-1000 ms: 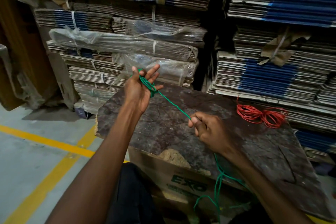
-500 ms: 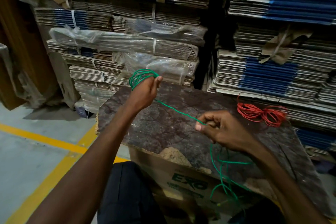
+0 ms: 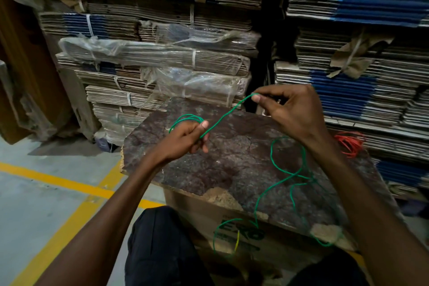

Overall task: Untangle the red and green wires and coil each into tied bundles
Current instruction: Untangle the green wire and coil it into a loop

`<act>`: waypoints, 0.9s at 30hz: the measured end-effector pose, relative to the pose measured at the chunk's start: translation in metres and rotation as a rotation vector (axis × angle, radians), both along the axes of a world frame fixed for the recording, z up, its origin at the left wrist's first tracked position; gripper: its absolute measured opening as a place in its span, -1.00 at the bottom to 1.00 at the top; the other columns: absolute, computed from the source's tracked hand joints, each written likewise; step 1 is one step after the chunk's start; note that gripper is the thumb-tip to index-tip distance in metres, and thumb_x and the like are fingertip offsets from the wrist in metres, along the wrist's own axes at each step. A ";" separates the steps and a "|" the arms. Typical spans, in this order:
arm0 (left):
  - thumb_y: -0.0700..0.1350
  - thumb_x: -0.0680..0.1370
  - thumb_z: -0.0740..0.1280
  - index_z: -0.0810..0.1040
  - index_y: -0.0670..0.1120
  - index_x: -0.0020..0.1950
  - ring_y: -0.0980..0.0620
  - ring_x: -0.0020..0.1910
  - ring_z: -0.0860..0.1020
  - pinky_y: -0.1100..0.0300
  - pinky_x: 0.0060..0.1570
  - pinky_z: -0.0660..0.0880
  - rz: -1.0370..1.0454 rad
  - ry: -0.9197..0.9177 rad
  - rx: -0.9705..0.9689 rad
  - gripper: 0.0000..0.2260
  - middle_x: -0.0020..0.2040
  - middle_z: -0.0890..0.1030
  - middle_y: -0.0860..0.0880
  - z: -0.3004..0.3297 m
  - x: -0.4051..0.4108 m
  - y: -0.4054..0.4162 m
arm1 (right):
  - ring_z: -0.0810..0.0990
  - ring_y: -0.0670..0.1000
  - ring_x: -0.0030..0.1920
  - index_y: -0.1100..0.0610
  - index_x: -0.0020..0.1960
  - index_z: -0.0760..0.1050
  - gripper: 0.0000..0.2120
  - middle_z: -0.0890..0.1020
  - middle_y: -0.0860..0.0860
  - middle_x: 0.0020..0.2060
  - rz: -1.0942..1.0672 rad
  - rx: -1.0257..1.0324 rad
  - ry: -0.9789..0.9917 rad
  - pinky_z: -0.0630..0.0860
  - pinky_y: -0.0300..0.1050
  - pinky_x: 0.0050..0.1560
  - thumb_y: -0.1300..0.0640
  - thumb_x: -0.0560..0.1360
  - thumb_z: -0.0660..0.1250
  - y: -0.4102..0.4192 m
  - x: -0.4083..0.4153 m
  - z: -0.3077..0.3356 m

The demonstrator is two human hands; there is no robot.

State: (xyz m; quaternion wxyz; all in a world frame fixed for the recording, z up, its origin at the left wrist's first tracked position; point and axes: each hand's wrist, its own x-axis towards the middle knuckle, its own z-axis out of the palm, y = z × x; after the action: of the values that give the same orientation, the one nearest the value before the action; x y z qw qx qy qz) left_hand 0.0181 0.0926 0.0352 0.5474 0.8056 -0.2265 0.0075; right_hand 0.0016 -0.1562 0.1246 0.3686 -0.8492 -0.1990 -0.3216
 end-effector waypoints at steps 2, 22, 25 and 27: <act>0.01 0.68 0.04 0.43 -0.14 -0.25 -0.05 -0.40 0.52 0.19 -0.30 0.39 -0.028 0.073 -0.122 -0.61 -0.58 0.42 -0.01 0.003 -0.010 0.005 | 0.59 -0.20 -0.33 -0.10 -0.06 0.69 -0.74 0.67 -0.18 -0.34 0.007 0.037 0.009 0.55 -0.02 -0.25 -0.22 0.40 0.37 0.008 0.011 0.001; 0.04 0.66 0.06 0.55 -0.14 -0.21 -0.24 0.40 0.39 -0.44 0.34 0.02 -0.597 0.329 -1.239 -0.58 -0.10 0.68 -0.13 0.029 -0.039 0.026 | 0.37 -0.13 -0.53 0.19 -0.36 0.57 -0.40 0.54 0.06 -0.56 -0.012 0.092 0.391 0.29 -0.15 -0.41 -0.39 0.31 0.39 0.039 0.092 -0.069; 0.04 0.66 0.02 0.51 -0.13 -0.24 -0.28 0.48 0.21 -0.45 0.32 0.07 -0.513 0.277 -1.284 -0.57 0.30 0.53 -0.26 0.049 -0.032 0.023 | 0.43 -0.15 -0.55 0.08 -0.38 0.54 -0.48 0.56 0.02 -0.55 0.021 -0.041 0.366 0.40 -0.11 -0.42 -0.37 0.41 0.30 0.045 0.080 -0.081; 0.07 0.67 -0.05 0.49 -0.06 -0.30 -0.27 0.47 0.26 -0.42 0.28 0.20 -0.402 0.229 -1.257 -0.52 0.35 0.49 -0.22 0.059 -0.025 0.021 | 0.50 -0.16 -0.53 0.07 -0.38 0.51 -0.57 0.59 -0.02 -0.52 0.094 -0.154 0.401 0.40 -0.15 -0.41 -0.22 0.50 0.33 0.051 0.064 -0.091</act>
State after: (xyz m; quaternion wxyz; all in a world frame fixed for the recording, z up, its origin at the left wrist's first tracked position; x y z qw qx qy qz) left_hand -0.0069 0.1132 0.0944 0.9238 0.2713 -0.2654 -0.0497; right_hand 0.0654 -0.1051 0.0334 0.3494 -0.9116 -0.1850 -0.1126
